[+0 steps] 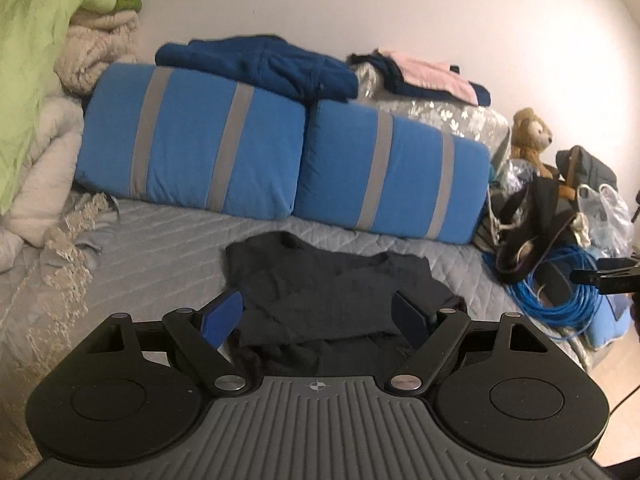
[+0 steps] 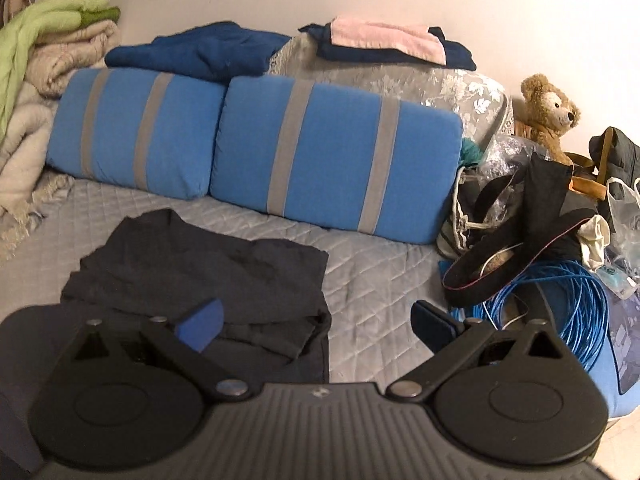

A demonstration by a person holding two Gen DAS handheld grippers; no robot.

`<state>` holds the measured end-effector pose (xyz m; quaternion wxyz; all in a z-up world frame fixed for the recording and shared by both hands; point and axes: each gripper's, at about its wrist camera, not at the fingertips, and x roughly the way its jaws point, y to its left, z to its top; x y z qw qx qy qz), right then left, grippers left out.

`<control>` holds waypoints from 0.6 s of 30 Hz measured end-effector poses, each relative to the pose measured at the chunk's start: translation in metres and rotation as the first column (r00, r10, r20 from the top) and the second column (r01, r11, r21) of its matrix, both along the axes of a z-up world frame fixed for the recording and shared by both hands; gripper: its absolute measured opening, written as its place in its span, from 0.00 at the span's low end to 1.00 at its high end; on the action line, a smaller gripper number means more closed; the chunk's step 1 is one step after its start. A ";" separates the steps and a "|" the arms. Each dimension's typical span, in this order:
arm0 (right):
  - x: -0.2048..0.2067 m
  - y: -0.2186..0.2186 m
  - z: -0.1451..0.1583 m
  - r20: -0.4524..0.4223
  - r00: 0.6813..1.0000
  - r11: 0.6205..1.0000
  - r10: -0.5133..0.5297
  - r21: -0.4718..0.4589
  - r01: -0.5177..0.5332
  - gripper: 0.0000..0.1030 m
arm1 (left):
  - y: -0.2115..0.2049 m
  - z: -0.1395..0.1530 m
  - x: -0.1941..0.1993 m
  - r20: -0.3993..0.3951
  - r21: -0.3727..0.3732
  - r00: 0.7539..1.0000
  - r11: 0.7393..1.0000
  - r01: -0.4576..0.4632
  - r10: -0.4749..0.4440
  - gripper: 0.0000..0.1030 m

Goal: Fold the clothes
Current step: 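Move both open grippers down to the dark grey hoodie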

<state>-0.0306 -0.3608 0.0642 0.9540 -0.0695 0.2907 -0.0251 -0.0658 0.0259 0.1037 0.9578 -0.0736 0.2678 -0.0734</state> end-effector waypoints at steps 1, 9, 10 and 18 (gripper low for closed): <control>0.001 0.000 -0.001 -0.006 1.000 1.000 0.001 -0.002 -0.001 1.00 | 0.000 -0.002 0.001 -0.009 0.000 1.000 1.000 0.003 -0.003 0.80; 0.005 -0.004 -0.015 -0.049 0.999 1.000 -0.011 -0.004 0.011 1.00 | 0.011 -0.015 0.005 -0.049 -0.035 0.999 0.999 -0.003 0.001 0.80; 0.005 -0.004 -0.017 -0.054 0.998 1.000 -0.012 -0.004 0.012 1.00 | 0.012 -0.016 0.005 -0.053 -0.038 0.999 0.999 -0.006 0.004 0.80; 0.007 -0.007 -0.032 -0.091 0.996 1.000 -0.015 -0.004 0.015 1.00 | 0.025 -0.028 0.004 -0.081 -0.046 0.997 0.999 -0.024 0.021 0.80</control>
